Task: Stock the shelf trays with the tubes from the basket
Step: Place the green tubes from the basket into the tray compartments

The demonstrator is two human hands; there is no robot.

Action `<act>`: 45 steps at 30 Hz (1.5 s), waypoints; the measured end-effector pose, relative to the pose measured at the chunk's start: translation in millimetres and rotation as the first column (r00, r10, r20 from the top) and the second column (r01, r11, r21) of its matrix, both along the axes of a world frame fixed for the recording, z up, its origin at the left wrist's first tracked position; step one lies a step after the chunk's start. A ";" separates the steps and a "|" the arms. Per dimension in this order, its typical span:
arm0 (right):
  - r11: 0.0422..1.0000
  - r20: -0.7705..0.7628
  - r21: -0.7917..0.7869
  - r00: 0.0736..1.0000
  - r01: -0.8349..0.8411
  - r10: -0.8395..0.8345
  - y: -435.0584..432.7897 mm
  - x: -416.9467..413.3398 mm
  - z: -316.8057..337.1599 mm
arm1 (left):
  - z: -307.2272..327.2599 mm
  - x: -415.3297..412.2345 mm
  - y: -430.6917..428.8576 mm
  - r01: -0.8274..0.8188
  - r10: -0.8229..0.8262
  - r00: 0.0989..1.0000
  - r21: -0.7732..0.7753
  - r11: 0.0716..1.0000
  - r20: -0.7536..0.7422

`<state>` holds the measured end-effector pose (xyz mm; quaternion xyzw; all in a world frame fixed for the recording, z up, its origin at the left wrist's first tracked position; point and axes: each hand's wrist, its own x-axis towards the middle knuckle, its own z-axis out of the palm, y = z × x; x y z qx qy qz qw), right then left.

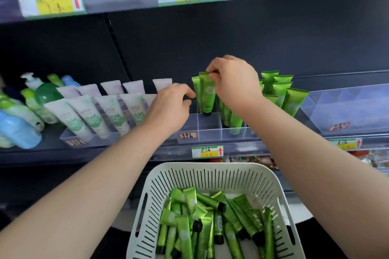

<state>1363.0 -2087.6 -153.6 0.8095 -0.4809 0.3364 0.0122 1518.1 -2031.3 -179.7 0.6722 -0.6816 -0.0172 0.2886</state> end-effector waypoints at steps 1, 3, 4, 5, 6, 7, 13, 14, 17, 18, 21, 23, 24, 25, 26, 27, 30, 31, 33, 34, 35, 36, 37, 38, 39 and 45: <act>1.000 -0.015 0.000 1.000 0.010 -0.010 -5.8 5.3 -2.4 | -2.4 0.4 3.1 0.024 -0.025 1.000 0.036 0.999 0.007; 0.999 -0.050 0.007 0.998 0.032 -0.031 -16.3 13.9 -7.5 | -5.4 0.9 8.1 0.067 -0.070 0.997 0.084 0.994 0.036; 0.999 -0.067 0.012 0.997 0.046 -0.045 -20.8 16.9 -9.2 | -5.9 0.6 9.9 0.077 -0.082 0.995 0.096 0.992 0.052; 0.998 -0.080 0.018 0.995 0.058 -0.056 -25.4 19.3 -11.0 | -6.1 0.3 10.8 0.081 -0.088 0.994 0.102 0.991 0.067; 0.997 -0.091 0.025 0.994 0.067 -0.065 -29.3 20.9 -12.0 | -6.1 -0.3 11.4 0.085 -0.093 0.992 0.101 0.991 0.080; 0.996 -0.100 0.035 0.992 0.076 -0.072 -32.5 22.2 -13.2 | -6.7 -0.6 11.2 0.088 -0.097 0.991 0.098 0.991 0.092; 0.991 -0.314 0.011 0.942 0.131 -0.122 -37.0 23.4 -24.6 | -10.2 0.1 9.3 0.083 -0.097 0.987 0.106 0.991 0.129; 0.989 -0.344 0.004 0.929 0.145 -0.134 -36.6 22.4 -26.5 | -11.0 0.4 9.3 0.083 -0.095 0.988 0.104 0.991 0.121; 0.986 -0.401 -0.058 0.901 0.157 -0.167 -33.7 21.6 -30.5 | -16.4 2.0 9.3 0.088 -0.097 0.992 0.112 0.990 0.080; 0.984 -0.399 -0.097 0.900 0.148 -0.174 -31.3 21.6 -31.0 | -18.7 2.1 10.3 0.095 -0.103 0.992 0.108 0.990 0.073; 0.976 -0.322 -0.194 0.934 0.097 -0.157 -15.8 17.8 -31.9 | -25.4 1.8 16.5 0.112 -0.116 0.992 0.075 0.991 0.057; 0.965 -0.270 -0.254 0.953 0.065 -0.135 2.7 11.2 -35.9 | -32.1 1.1 23.6 0.127 -0.128 0.991 0.048 0.991 0.026; 0.958 -0.250 -0.282 0.960 0.050 -0.124 13.2 6.9 -39.8 | -37.4 0.5 28.0 0.142 -0.142 0.990 0.040 0.989 0.004; 0.953 -0.232 -0.301 0.966 0.038 -0.112 24.5 2.2 -46.0 | -44.3 -0.6 33.2 0.163 -0.162 0.987 0.038 0.986 -0.019; 0.950 -0.214 -0.311 0.971 0.032 -0.103 37.0 -2.7 -54.9 | -53.4 -1.7 39.4 0.184 -0.183 0.983 0.042 0.982 -0.033; 0.949 -0.196 -0.314 0.976 0.028 -0.093 49.8 -7.8 -65.5 | -63.9 -2.6 46.1 0.202 -0.200 0.979 0.053 0.978 -0.039; 0.973 -0.173 -0.232 0.985 -0.014 -0.027 88.0 -20.0 -110.0 | -98.7 -4.0 67.0 0.199 -0.195 0.980 0.143 0.969 -0.046; 0.984 -0.189 -0.174 0.982 -0.039 0.005 100.3 -22.4 -128.1 | -110.1 -4.2 73.8 0.185 -0.180 0.983 0.193 0.964 -0.042; 0.997 -0.245 -0.021 0.967 -0.079 0.071 121.1 -24.3 -164.0 | -132.7 -5.7 85.6 0.141 -0.144 0.990 0.314 0.939 -0.013; 0.992 -0.284 0.089 0.953 -0.084 0.106 128.8 -24.5 -181.1 | -144.1 -6.7 90.9 0.110 -0.121 0.993 0.374 0.921 0.006; 0.973 -0.324 0.220 0.935 -0.073 0.143 135.7 -24.3 -195.4 | -154.8 -7.8 96.6 0.075 -0.091 0.996 0.424 0.903 0.016; 0.935 -0.361 0.351 0.915 -0.046 0.180 141.3 -24.2 -209.1 | -166.3 -8.1 102.6 0.044 -0.058 0.998 0.466 0.884 0.015; 0.883 -0.392 0.470 0.895 -0.004 0.213 145.5 -24.4 -221.3 | -177.6 -7.7 109.0 0.020 -0.025 1.000 0.498 0.867 0.003; 0.822 -0.416 0.568 0.877 0.046 0.238 148.1 -24.7 -232.2 | -188.1 -6.8 115.6 0.003 0.006 1.000 0.521 0.853 -0.014; 0.759 -0.431 0.644 0.865 0.096 0.257 149.9 -24.8 -240.6 | -198.4 -5.7 122.0 -0.008 0.029 0.999 0.537 0.843 -0.030; 0.566 -0.431 0.804 0.834 0.182 0.345 148.0 -12.7 -275.2 | -228.3 -4.1 136.0 -0.039 0.078 0.996 0.537 0.843 -0.050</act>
